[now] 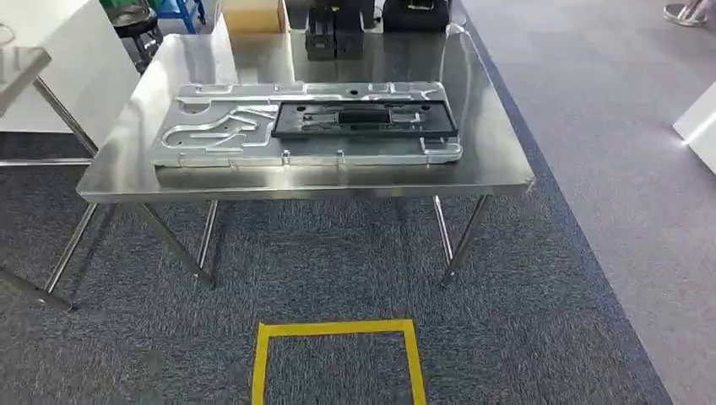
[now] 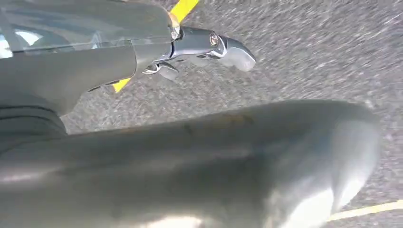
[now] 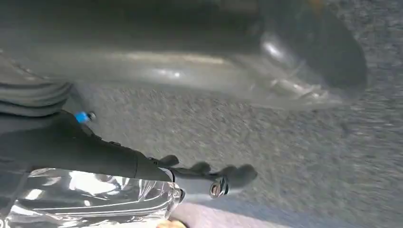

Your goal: Take the parts from the cabinet and place them on the table.

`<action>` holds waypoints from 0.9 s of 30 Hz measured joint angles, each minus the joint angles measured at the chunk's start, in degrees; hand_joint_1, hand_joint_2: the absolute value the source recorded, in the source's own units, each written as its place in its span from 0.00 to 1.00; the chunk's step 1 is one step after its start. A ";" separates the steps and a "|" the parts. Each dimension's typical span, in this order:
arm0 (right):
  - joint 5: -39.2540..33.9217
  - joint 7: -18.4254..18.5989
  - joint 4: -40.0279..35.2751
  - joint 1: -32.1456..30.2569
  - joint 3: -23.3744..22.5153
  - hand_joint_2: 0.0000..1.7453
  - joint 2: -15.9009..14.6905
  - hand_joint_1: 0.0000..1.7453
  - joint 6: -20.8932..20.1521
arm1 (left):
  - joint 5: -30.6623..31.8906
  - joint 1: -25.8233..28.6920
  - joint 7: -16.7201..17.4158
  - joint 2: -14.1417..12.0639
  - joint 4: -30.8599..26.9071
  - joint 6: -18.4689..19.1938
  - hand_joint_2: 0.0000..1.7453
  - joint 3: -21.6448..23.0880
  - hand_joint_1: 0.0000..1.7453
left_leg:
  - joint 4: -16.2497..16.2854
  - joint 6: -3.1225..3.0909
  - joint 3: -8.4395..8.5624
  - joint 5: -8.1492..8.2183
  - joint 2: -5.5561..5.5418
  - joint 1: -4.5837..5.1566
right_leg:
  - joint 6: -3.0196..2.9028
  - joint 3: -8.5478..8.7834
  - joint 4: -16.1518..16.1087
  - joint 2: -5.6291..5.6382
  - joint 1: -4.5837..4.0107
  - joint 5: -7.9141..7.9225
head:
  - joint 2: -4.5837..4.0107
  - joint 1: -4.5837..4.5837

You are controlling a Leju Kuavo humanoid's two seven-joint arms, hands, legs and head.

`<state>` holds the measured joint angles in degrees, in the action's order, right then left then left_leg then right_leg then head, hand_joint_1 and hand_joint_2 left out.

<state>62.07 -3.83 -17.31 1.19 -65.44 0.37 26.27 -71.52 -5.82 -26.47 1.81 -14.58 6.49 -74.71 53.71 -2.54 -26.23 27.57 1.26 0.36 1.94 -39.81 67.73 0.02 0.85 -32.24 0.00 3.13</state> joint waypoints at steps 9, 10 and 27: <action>-0.15 0.04 1.55 0.91 -0.68 0.00 0.92 0.00 -3.09 | 0.02 -0.21 -0.04 0.20 0.00 -0.02 0.00 0.04 0.00 | 4.62 2.27 -8.02 -3.96 0.26 0.01 | -0.33 14.20 -11.09 0.42 0.38 0.71 | 0.00 0.00; -0.20 0.33 1.77 0.99 -1.05 0.00 1.25 0.00 -4.59 | 0.02 -0.24 -0.04 0.20 0.00 -0.09 0.00 0.09 0.00 | 4.38 2.61 -8.11 -4.56 0.25 -0.02 | -0.87 13.92 -10.84 0.41 0.29 1.04 | 0.00 0.04; -1.11 8.72 4.28 1.88 -3.80 0.00 6.01 0.00 -13.20 | -0.24 -0.16 0.20 0.63 0.02 -0.94 0.00 1.33 0.00 | 0.49 0.99 3.19 3.59 -0.55 -0.46 | -0.48 2.22 -10.13 -0.15 -0.30 12.40 | 0.00 0.00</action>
<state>60.96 4.90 -13.03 3.07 -69.24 6.38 13.07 -71.76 -5.98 -26.27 2.45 -14.56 5.55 -73.37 54.20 -1.55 -23.04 31.16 0.71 -0.10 1.47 -37.58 57.60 -0.13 0.55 -19.83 0.00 3.13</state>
